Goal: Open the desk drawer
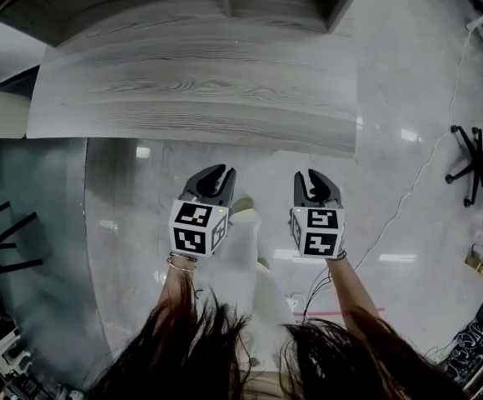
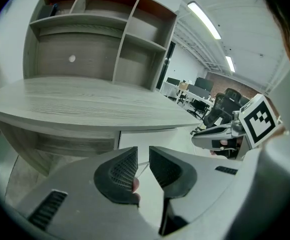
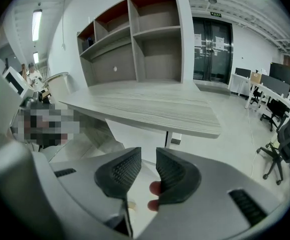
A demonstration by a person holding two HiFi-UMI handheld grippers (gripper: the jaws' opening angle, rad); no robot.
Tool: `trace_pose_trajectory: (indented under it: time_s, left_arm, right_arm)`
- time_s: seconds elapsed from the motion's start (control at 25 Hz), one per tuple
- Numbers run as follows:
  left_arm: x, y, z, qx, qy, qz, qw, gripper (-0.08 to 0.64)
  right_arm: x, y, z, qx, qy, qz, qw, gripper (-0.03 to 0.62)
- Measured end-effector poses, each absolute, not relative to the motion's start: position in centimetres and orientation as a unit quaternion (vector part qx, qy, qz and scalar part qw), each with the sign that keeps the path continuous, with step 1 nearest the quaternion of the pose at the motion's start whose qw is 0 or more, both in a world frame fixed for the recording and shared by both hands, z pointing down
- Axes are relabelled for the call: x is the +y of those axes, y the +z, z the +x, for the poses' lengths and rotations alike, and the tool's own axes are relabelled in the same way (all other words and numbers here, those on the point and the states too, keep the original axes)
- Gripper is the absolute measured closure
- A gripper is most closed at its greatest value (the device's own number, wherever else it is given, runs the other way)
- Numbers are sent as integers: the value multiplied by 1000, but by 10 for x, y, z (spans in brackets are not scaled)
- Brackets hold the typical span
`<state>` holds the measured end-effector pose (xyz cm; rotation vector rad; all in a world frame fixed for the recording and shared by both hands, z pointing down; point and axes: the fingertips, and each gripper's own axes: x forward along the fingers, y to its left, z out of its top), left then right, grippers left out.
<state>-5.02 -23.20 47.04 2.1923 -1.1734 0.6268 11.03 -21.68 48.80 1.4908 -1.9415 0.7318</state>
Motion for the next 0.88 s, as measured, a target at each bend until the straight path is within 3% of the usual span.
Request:
trace_pose_trajectory:
  time_s: [0.88]
  left_arm:
    - [-260, 517, -62, -448, 238, 812, 288, 479]
  right_arm:
    - [-245, 538, 114, -711, 278, 573, 297, 488]
